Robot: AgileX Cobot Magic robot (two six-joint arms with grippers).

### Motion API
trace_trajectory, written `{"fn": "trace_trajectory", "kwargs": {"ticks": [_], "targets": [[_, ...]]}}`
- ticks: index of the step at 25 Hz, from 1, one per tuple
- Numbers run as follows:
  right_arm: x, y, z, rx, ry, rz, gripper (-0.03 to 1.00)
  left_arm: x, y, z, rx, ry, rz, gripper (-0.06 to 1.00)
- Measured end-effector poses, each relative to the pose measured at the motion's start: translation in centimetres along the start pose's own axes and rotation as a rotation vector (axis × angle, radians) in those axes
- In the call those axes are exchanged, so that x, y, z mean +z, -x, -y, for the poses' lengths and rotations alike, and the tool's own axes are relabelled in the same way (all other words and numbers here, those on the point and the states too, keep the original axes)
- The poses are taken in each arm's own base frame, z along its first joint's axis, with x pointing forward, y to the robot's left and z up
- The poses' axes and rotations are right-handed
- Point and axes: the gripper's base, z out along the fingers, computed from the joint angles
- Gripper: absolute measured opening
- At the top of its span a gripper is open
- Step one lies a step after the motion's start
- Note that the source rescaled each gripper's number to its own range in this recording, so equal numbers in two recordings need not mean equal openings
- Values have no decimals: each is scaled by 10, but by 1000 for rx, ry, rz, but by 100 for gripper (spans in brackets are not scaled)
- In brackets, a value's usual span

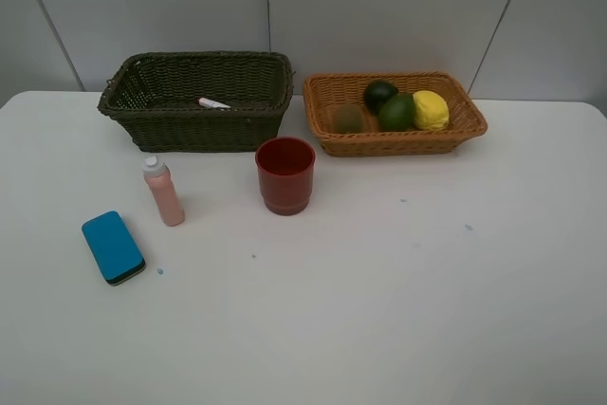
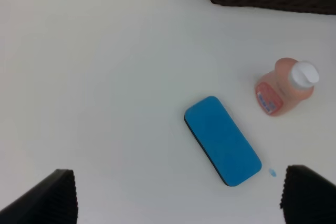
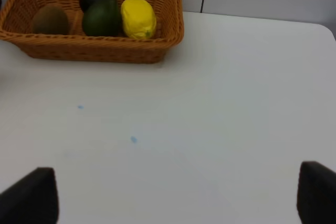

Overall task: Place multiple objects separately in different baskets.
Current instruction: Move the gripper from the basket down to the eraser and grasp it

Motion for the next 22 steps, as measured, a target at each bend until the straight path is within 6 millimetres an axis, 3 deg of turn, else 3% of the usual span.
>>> {"fn": "trace_trajectory", "kwargs": {"ticks": [11, 16, 22], "targets": [[0, 0, 0, 0, 0, 0, 100, 78, 22, 21, -273, -22, -178, 100], [0, 0, 0, 0, 0, 0, 100, 117, 13, 23, -310, 10, -265, 100], [0, 0, 0, 0, 0, 0, 100, 165, -13, 23, -361, 21, -343, 100]]}}
